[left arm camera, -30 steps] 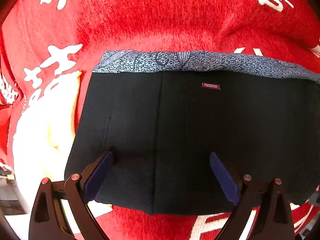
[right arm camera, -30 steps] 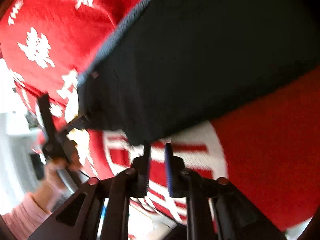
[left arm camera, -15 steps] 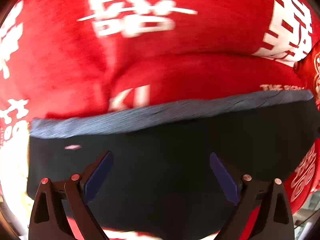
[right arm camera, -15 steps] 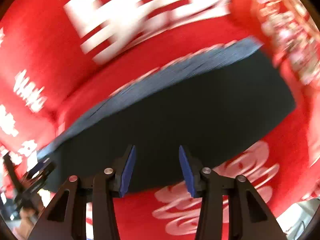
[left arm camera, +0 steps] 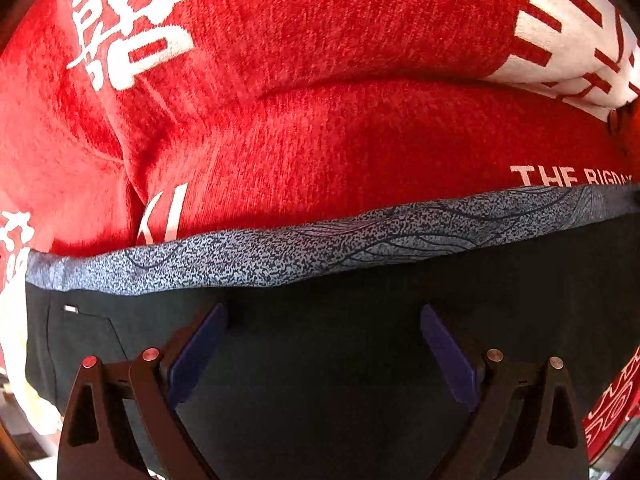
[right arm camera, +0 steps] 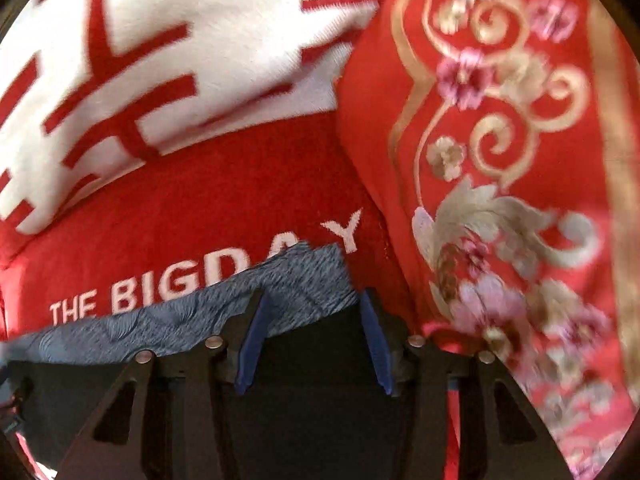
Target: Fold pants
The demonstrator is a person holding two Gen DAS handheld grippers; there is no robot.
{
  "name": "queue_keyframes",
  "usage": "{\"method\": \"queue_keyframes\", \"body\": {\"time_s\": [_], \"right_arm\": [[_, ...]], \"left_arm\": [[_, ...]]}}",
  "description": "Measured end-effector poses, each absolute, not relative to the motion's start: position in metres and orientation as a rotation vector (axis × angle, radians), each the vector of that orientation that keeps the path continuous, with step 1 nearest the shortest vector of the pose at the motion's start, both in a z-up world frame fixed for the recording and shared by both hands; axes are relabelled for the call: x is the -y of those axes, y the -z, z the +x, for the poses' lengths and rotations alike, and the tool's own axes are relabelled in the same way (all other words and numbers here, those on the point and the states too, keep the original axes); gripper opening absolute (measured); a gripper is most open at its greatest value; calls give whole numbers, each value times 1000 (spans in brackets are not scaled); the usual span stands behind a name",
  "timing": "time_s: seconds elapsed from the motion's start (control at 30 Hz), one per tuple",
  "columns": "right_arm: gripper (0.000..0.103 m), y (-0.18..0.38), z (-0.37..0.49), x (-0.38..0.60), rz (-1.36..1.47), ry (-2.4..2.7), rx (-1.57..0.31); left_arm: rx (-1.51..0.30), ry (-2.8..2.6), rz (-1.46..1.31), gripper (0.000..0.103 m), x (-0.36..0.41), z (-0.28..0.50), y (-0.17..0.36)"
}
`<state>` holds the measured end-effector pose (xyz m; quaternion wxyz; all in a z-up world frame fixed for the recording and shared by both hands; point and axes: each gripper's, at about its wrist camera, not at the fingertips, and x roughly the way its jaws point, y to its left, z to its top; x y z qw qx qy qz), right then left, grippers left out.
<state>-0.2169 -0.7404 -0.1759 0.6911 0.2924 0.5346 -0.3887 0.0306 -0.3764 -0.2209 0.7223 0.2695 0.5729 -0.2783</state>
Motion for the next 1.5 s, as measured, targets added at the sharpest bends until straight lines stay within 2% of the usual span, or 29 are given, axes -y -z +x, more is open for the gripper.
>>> {"method": "queue_keyframes", "body": {"time_s": [0.03,0.13,0.33,0.5,0.63,0.77,0.97,1.1,1.27,1.37,1.5], "right_arm": [[41,178,-217,748,672,867,-1192],[38,181,-215,764,730,841,-1178],[39,163,-211,759,711,869,-1150],[46,128,-179,681,577,645,-1112],[46,147,-139,636,619,472,-1132],[45,184,-106,609,543,479,-1206],[47,169,-108,618,595,549,-1203],[47,141,-136,592,579,507,-1174],[48,126,-171,536,657,432,-1166],[49,135,-169,513,658,375,-1177],[49,149,-134,471,556,303,-1169]], "left_arm": [[-1268,607,595,98,376,30,222],[-1247,575,617,103,381,28,226],[-1245,542,605,103,388,43,210],[-1214,523,575,103,390,63,199],[-1287,459,520,103,385,82,226],[-1281,436,480,103,387,91,228],[-1267,417,471,103,383,112,211],[-1250,433,538,103,352,89,187],[-1259,417,632,103,299,47,183],[-1317,391,644,103,270,24,200],[-1303,385,570,103,259,19,199]]}}
